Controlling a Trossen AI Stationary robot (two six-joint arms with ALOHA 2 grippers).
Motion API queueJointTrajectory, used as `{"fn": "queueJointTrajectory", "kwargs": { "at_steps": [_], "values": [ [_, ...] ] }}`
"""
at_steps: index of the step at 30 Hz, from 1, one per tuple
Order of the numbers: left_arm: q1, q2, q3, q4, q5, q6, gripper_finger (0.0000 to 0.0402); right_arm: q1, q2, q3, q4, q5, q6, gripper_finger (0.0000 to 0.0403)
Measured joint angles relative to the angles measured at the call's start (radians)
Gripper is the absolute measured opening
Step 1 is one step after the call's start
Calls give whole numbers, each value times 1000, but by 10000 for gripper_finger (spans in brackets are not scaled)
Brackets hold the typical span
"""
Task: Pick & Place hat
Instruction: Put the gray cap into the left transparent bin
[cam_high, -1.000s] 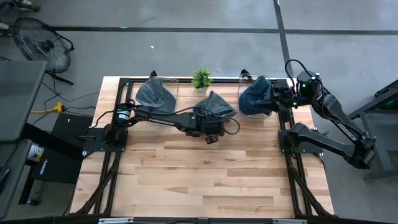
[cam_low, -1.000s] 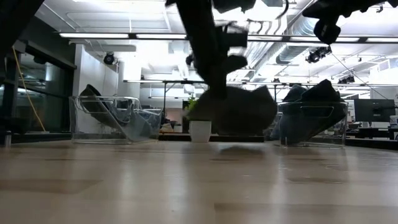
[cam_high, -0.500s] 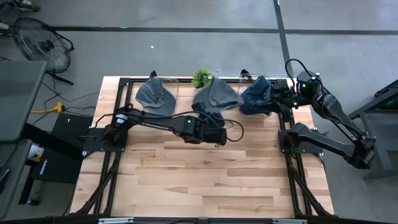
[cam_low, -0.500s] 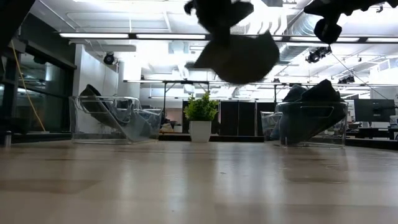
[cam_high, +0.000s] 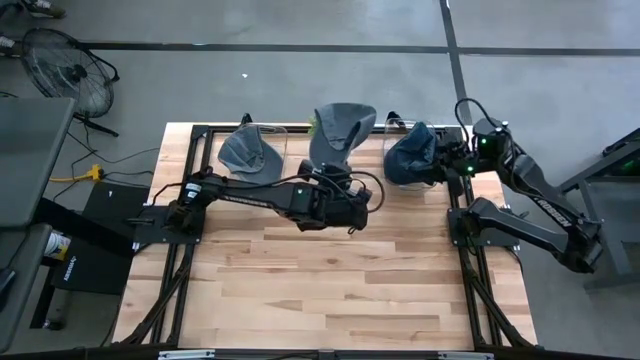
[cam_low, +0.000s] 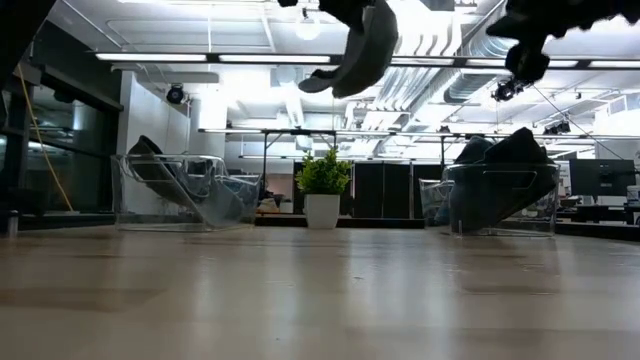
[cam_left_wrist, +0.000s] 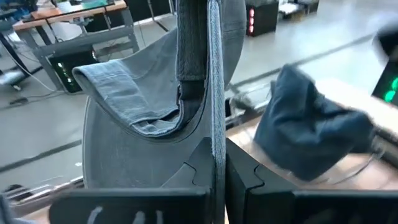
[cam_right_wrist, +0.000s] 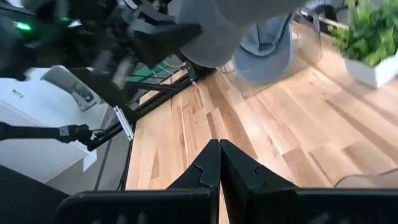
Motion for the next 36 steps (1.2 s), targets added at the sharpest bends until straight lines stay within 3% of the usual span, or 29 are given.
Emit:
{"fn": "queueJointTrajectory", "kwargs": {
  "at_steps": [6,12,18,24,28,36],
  "values": [
    [0,0,0,163,-52,19,4,45,-60,-188,301,-10,116,0],
    [1,0,-1,407,-20,143,4,128,-87,-326,705,6,139,0],
    [18,-1,-1,770,77,477,4,194,-85,-354,767,41,-86,0],
    [55,-2,-1,884,135,544,4,232,-86,-351,816,76,-283,6],
    [75,-2,-1,913,188,536,4,244,-86,-338,813,137,-402,43],
    [94,-2,-2,1027,263,545,4,244,-84,-300,814,376,-644,170]
  ]
}}
